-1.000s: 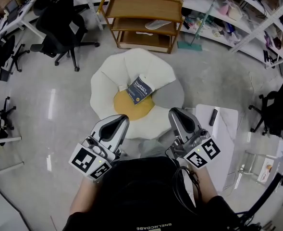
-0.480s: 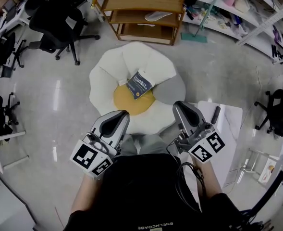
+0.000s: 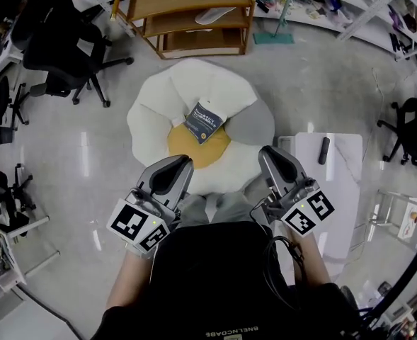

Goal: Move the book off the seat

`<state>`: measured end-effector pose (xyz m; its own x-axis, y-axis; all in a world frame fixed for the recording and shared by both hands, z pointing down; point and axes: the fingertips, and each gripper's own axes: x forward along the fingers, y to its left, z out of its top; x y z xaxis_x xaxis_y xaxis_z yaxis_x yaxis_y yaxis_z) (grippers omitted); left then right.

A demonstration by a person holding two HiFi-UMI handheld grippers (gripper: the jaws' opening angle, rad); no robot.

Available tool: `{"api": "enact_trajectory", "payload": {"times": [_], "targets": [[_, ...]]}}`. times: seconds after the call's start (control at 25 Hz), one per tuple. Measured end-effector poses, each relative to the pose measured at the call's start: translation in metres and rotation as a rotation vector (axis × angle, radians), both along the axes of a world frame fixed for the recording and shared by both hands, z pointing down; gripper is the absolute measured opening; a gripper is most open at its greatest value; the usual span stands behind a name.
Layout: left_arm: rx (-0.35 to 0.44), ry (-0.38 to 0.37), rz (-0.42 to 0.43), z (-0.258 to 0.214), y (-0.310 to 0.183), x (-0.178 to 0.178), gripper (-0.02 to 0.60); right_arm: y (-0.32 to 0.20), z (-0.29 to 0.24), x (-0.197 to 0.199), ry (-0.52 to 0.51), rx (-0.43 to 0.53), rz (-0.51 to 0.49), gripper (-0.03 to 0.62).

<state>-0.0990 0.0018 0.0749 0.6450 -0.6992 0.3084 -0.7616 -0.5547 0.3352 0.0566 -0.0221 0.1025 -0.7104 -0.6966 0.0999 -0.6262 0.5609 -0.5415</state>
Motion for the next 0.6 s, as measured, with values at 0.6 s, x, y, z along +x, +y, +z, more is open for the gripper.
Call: {"api": "enact_trajectory", "payload": {"times": [0.6], "targets": [[-0.116,-0.060,0.145,0.093,-0.039,-0.037,0.050,-0.006,0.096,-0.029,0.023,-0.162,0.141,0.026]]}}
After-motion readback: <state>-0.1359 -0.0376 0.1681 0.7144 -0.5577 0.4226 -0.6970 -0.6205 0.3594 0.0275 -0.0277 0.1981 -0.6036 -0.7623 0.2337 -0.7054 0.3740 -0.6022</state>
